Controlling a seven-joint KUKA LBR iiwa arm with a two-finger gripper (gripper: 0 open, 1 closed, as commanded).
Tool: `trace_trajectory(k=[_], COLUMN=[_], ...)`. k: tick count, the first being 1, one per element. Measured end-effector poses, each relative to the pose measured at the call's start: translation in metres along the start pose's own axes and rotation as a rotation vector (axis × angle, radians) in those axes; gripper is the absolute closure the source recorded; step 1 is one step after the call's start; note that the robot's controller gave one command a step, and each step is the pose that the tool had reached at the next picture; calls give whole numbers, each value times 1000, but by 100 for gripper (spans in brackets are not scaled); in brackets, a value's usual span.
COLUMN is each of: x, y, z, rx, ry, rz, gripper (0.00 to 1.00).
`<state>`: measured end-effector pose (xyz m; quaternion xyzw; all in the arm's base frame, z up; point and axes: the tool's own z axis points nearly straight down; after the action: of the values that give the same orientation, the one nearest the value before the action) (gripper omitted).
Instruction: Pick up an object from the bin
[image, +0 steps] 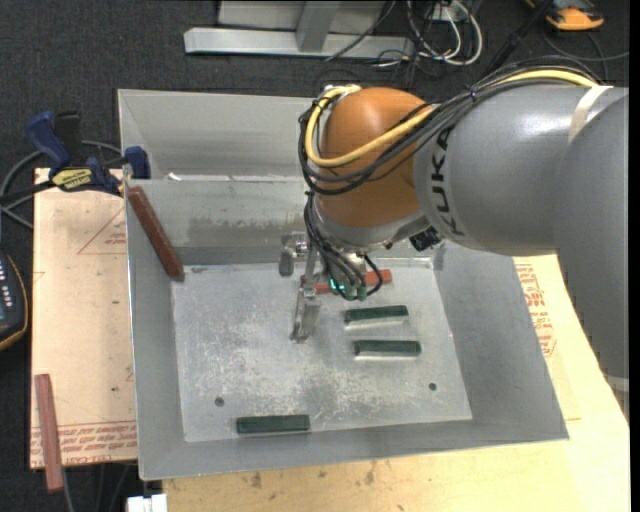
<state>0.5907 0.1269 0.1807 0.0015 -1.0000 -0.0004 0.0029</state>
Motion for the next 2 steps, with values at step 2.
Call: trace_trajectory(k=[2], x=[-49], y=[-132], z=[115], rx=[1], ry=[-3], rz=[-25], gripper=[0])
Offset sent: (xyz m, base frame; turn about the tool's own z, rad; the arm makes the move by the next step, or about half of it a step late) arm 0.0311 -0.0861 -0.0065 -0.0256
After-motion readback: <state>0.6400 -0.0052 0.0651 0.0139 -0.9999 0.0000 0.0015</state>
